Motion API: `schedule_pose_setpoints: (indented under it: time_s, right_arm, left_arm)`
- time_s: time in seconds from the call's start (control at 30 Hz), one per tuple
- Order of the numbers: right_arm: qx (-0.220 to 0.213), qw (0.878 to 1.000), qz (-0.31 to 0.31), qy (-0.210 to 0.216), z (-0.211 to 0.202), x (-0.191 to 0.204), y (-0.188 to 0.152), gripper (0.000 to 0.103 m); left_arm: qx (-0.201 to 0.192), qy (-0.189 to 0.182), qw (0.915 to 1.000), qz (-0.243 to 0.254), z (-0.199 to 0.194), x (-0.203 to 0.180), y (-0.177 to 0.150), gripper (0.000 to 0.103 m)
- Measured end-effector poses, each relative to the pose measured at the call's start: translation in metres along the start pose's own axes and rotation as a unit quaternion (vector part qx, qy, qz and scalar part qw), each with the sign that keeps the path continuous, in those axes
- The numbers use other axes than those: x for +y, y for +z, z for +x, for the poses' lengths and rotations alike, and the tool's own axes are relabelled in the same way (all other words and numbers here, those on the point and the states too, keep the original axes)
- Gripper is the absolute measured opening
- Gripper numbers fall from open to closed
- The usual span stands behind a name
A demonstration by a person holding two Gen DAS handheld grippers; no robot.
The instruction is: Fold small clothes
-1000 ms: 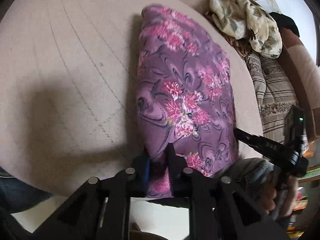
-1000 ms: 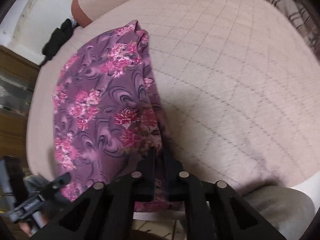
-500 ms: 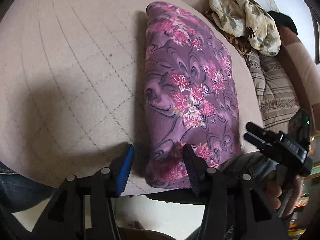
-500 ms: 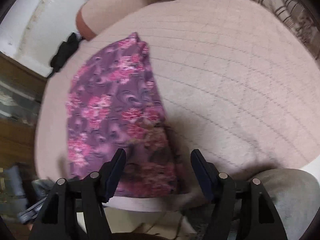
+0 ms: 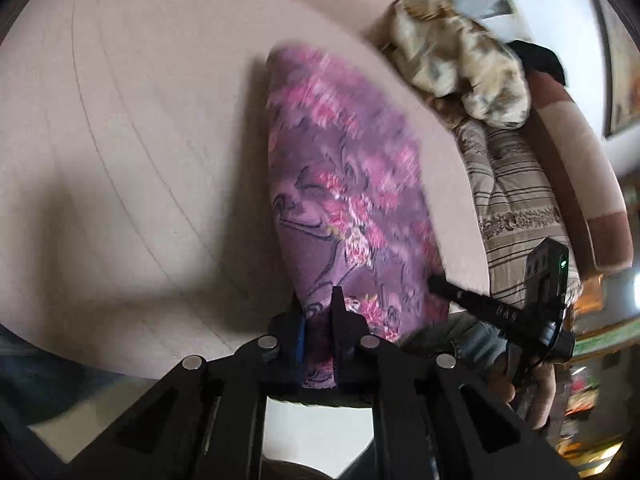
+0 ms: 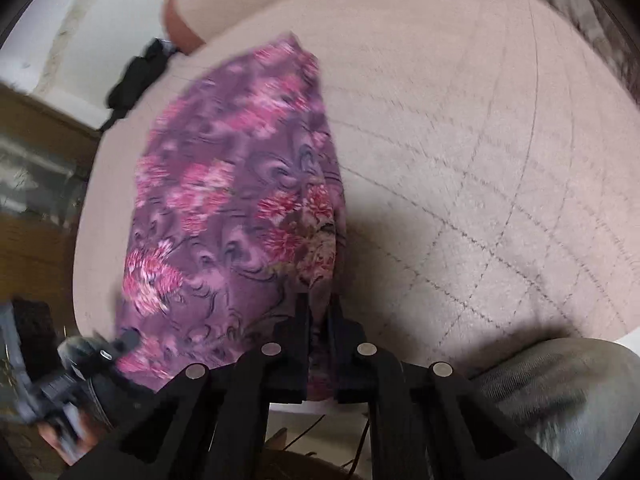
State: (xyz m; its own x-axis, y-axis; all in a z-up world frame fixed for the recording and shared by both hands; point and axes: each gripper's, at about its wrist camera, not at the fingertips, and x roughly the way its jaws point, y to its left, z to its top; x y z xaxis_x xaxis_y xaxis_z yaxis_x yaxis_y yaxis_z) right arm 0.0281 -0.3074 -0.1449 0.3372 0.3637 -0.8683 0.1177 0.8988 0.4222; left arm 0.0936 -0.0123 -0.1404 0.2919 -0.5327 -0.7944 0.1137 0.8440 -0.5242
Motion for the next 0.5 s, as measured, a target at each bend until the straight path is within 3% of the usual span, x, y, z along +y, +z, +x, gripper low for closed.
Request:
schedule_pose_setpoints:
  time_s: [0.07, 0.13, 0.17, 0.23, 0.27, 0.3, 0.33, 0.37, 0.4, 0.5]
  right_arm:
    - [0.018, 1.000, -0.002, 0.015, 0.007, 0.004, -0.010, 0.007]
    - [0.050, 0.998, 0.024, 0.003, 0.026, -0.005, -0.013, 0.010]
    - [0.059, 0.998, 0.035, -0.009, 0.031, -0.008, -0.012, 0.019]
    - [0.024, 0.999, 0.044, -0.003, 0.019, -0.009, -0.008, 0.019]
    - [-0.012, 0.999, 0.038, 0.011, 0.003, -0.005, -0.007, 0.029]
    - [-0.032, 0.999, 0.031, 0.022, -0.008, -0.002, -0.005, 0.052]
    - [-0.056, 0.998, 0.016, 0.034, -0.022, 0.003, 0.001, 0.064]
    - [-0.070, 0.997, 0.003, 0.042, -0.030, 0.009, 0.009, 0.080]
    - [-0.078, 0.996, -0.010, 0.050, -0.035, 0.013, 0.021, 0.084]
    - [-0.089, 0.994, -0.018, 0.068, -0.037, 0.022, 0.071, 0.088]
  left_arm:
    - [0.004, 0.010, 0.9999, 0.012, -0.009, 0.001, 0.001, 0.010]
    - [0.026, 0.024, 0.9993, 0.007, 0.007, 0.014, -0.001, 0.012]
    - [0.036, 0.043, 0.9984, 0.010, 0.017, 0.019, -0.003, 0.014]
    - [0.046, 0.076, 0.9960, 0.007, 0.024, 0.026, -0.006, 0.019]
    - [0.036, 0.070, 0.9968, 0.011, 0.018, 0.027, -0.007, 0.019]
    - [0.019, 0.062, 0.9977, 0.017, 0.009, 0.026, -0.006, 0.025]
    - [0.000, 0.057, 0.9981, 0.025, -0.002, 0.022, -0.001, 0.031]
    - [-0.015, 0.057, 0.9978, 0.030, -0.010, 0.019, 0.005, 0.050]
    - [-0.030, 0.060, 0.9972, 0.033, -0.017, 0.016, 0.014, 0.065]
    - [-0.051, 0.057, 0.9966, 0.029, -0.026, 0.009, 0.056, 0.066]
